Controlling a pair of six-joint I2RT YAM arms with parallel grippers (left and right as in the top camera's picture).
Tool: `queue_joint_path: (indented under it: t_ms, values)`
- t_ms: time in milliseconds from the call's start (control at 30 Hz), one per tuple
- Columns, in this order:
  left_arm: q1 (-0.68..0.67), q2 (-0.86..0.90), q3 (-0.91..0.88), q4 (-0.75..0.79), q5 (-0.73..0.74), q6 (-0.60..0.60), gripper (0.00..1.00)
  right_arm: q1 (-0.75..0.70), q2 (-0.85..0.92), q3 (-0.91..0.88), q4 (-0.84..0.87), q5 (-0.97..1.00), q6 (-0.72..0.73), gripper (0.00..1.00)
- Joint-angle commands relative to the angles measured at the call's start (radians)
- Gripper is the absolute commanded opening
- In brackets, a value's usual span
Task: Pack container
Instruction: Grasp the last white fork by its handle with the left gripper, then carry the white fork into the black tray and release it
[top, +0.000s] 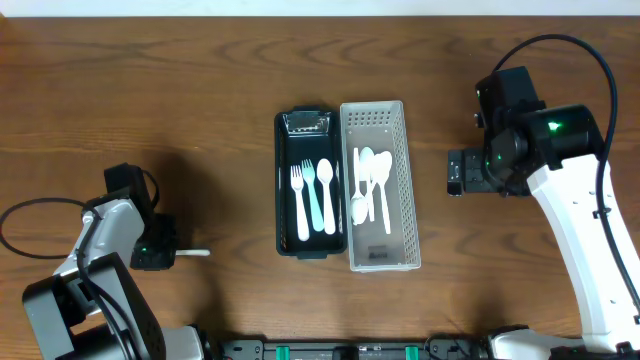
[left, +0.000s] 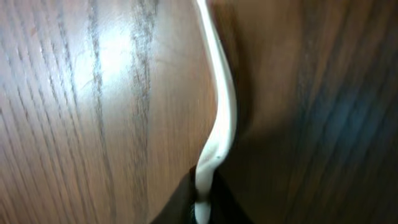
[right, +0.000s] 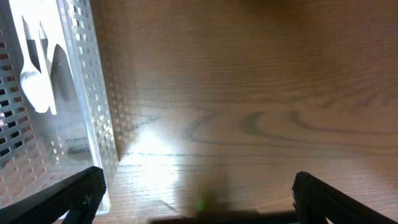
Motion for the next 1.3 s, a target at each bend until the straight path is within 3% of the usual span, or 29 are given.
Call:
queue_joint_path:
  t_ms: [0,467,800,1067,1267]
  values:
    - [0.005,0.051,-0.046,-0.009,-0.011,0.025,0.06,-0.006,-0.001,0.000,0.007,0.000,-0.001,0.99]
    - [0.005,0.035,-0.027,-0.016,-0.011,0.080,0.06,-0.006,-0.001,0.000,0.046,0.000,-0.002,0.99]
    - [-0.022,-0.098,0.105,-0.135,-0.012,0.308,0.06,-0.006,-0.001,0.000,0.108,0.000,0.060,0.99]
    - [-0.224,-0.219,0.384,-0.333,-0.023,0.506,0.06,-0.042,-0.001,0.000,0.195,-0.045,0.130,0.99]
    - [-0.480,-0.218,0.612,-0.415,-0.024,0.608,0.06,-0.193,-0.001,0.000,0.203,-0.150,0.113,0.99]
